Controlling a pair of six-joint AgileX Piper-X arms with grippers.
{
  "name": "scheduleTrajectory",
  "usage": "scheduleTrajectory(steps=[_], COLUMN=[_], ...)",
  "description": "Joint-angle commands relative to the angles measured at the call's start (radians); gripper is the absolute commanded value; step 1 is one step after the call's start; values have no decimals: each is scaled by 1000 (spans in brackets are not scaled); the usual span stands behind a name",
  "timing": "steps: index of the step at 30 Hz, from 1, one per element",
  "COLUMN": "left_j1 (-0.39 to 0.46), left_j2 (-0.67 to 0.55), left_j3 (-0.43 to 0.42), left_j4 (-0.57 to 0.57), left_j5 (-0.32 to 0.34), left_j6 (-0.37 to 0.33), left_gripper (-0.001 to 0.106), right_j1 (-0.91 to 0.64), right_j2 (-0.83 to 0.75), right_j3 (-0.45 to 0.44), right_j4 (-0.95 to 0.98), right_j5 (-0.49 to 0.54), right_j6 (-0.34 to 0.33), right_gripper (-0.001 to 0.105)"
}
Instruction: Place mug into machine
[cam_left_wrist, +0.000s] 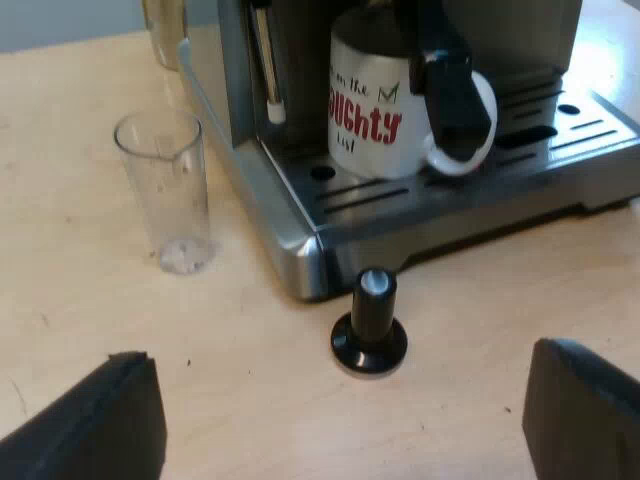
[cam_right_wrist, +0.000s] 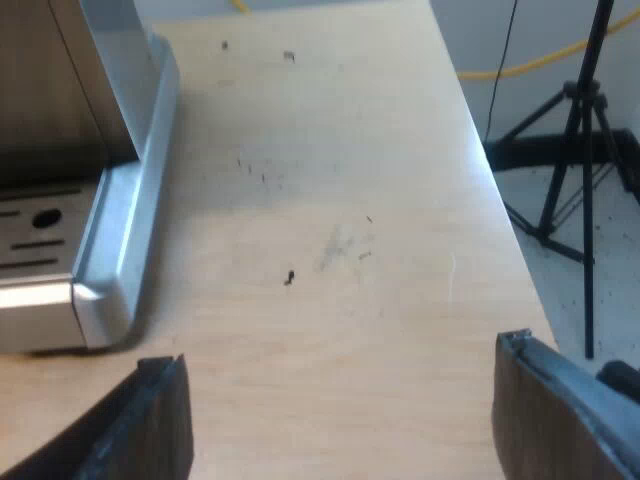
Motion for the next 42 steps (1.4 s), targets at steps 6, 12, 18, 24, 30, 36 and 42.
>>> scheduleTrajectory(steps=[6,12,18,24,30,36,42], left_j1=[-1,-1,-1,-1,-1,-1,-1], left_j2=[-37,-37,-37,-37,-37,-37,-37], left_j3=[8,8,8,8,8,8,8], left_j4=[-24,-24,-24,-24,-24,-24,-24], left_j5=[-10,-10,-10,-10,-10,-10,-10], left_j6=[-2,-2,-2,-2,-2,-2,-2], left_gripper=[79,79,79,79,79,79,79], right_j1=[-2,-2,-2,-2,-2,-2,-2], right_j2=[-45,-45,-45,-45,-45,-45,-45], right_j3=[30,71,72,72,72,72,72], right_j4=[39,78,75,75,75,75,75], right_j5=[-6,-6,-6,-6,-6,-6,-6], right_j6=[0,4,4,5,5,5,5], right_gripper=[64,64,64,64,64,64,64])
